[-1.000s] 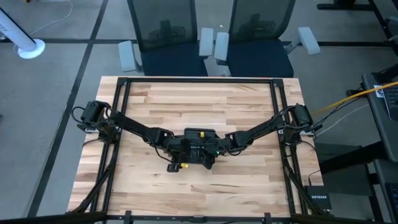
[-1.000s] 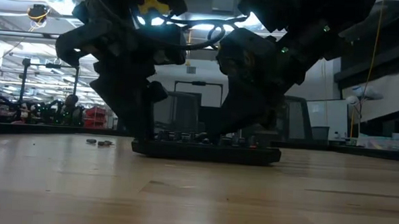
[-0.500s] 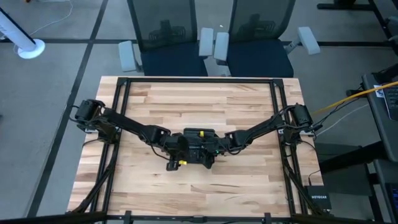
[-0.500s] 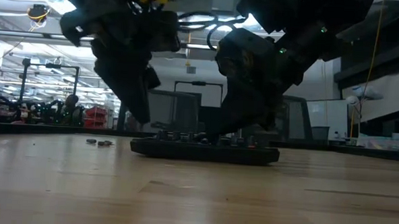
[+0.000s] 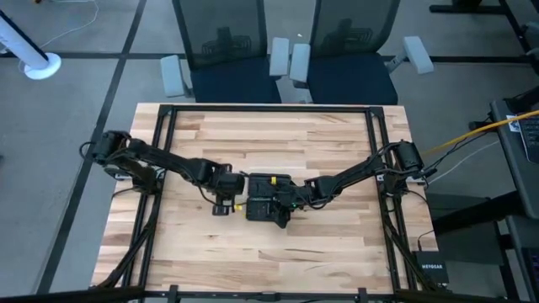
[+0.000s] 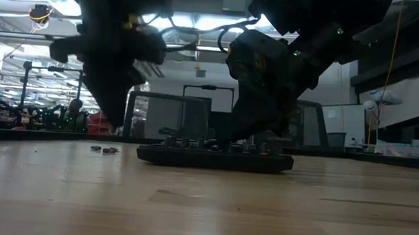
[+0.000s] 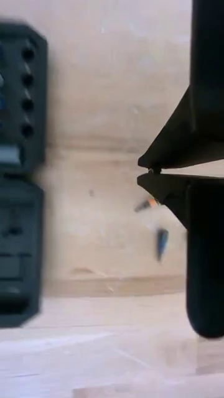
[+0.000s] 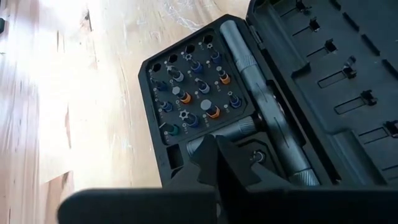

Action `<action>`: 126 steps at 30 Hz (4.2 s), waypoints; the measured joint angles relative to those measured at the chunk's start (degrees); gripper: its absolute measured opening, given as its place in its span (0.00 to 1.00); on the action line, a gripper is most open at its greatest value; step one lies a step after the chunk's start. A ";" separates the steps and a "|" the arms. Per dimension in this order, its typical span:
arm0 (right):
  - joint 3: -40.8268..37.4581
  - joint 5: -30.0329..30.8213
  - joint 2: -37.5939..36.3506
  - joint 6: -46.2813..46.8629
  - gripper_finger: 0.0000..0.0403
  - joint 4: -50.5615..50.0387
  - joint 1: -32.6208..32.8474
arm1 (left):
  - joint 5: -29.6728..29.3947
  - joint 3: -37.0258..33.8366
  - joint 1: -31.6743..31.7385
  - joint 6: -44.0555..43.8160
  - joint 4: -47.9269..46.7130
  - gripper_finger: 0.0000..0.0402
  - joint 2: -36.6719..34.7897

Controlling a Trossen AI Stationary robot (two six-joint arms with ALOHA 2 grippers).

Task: Prefit tool cases
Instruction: Remove the orange socket bit from the black prefit tool case, then adjust the black prefit tool case

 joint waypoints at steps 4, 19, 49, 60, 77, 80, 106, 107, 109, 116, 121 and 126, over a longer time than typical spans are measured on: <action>0.00 -0.36 0.00 0.00 0.00 0.01 0.00 | 2.47 -0.79 3.41 2.13 -1.27 0.12 0.02; -0.09 1.80 -1.97 -1.49 0.00 -4.53 0.07 | 9.64 -0.79 3.49 5.59 -6.11 0.42 0.02; -0.09 2.65 -3.61 0.80 0.00 -1.79 0.07 | 2.43 -0.77 5.67 4.05 3.74 0.34 -4.61; 0.15 7.33 -9.09 0.02 0.00 -3.58 -2.14 | -1.69 -0.77 8.80 2.93 3.70 0.34 -14.49; -0.04 1.95 -10.30 12.07 0.00 -33.42 -3.91 | -1.86 -6.56 5.52 -10.63 18.92 0.34 -15.61; -0.04 -1.22 -7.60 13.60 0.00 -31.04 -3.92 | -2.75 -7.52 5.22 -12.96 18.95 0.34 -15.63; -0.04 3.06 -8.74 19.00 0.00 -29.09 -0.08 | -0.81 -7.72 3.86 -7.27 12.45 0.34 -15.69; -0.04 4.44 -9.21 18.74 0.00 -29.49 -0.45 | -0.80 -7.72 3.59 -6.78 11.12 0.34 -15.69; -0.04 5.73 -9.61 18.60 0.00 -30.12 -1.35 | -0.79 -7.72 2.91 -6.35 9.57 0.34 -15.69; -0.04 6.21 -9.22 17.16 0.00 -31.09 -5.53 | -0.67 -10.40 -1.28 -9.66 10.69 0.34 -14.33; -0.04 5.01 -9.20 15.54 0.00 -31.55 -7.37 | -0.64 -12.21 -2.88 -13.89 15.60 0.34 -11.09; -0.04 2.57 -9.20 14.71 0.00 -31.58 -7.87 | -0.66 -12.25 -3.11 -14.00 19.13 0.34 -5.97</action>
